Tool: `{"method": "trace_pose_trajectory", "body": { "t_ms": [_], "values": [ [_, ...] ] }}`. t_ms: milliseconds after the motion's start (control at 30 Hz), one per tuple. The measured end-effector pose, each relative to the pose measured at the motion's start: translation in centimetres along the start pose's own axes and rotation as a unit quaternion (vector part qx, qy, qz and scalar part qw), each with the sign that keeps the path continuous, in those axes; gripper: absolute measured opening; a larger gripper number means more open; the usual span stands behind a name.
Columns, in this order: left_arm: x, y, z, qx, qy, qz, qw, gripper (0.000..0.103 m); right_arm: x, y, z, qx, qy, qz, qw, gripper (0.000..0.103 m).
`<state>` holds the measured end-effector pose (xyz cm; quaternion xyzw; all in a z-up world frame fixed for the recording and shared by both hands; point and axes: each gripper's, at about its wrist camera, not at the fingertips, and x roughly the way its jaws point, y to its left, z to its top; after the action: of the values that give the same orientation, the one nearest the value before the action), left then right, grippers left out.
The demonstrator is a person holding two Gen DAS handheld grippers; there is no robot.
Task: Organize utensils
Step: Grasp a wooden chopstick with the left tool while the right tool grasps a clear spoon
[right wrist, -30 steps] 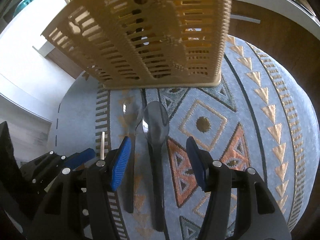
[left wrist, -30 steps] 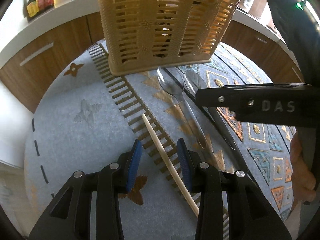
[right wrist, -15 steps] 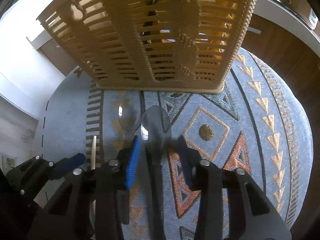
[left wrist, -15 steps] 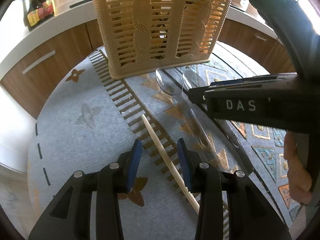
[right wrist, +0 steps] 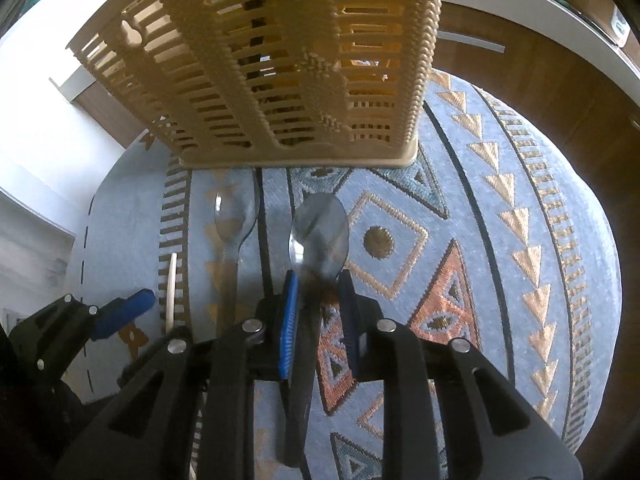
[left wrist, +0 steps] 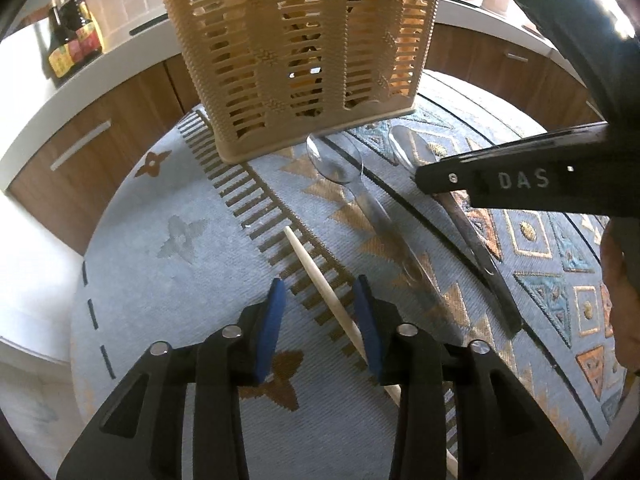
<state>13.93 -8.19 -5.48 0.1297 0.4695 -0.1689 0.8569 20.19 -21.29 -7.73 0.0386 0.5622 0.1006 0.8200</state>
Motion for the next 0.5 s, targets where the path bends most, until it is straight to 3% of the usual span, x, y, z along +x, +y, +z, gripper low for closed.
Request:
{"method": "trace_pose_trajectory", "body": {
  "t_ms": [67,100,167,400,500],
  "values": [
    [-0.1,0.3,0.0,-0.001,-0.001,0.005,1.0,0.012,0.0,-0.2,-0.1,-0.001,0.004,0.012,1.0,0.018],
    [-0.1,0.6,-0.1,-0.002,-0.002,0.002,1.0,0.01,-0.1,-0.4,-0.2,-0.002,0.005,0.023,1.0,0.017],
    [-0.3,1.5,-0.3,-0.015,-0.003,-0.015,0.9998,0.008,-0.3,-0.7,-0.4,-0.005,0.008,0.038,0.999,0.009],
    [-0.9,4.0,-1.3,-0.062,0.012,-0.055,0.9965,0.003,-1.1,-1.1,-2.1,-0.021,0.016,0.038,0.999,0.009],
    [-1.3,4.5,-1.7,-0.066,0.015,-0.048,0.9966,0.003,-1.2,-1.6,-2.0,-0.015,0.021,0.029,0.999,0.009]
  ]
}}
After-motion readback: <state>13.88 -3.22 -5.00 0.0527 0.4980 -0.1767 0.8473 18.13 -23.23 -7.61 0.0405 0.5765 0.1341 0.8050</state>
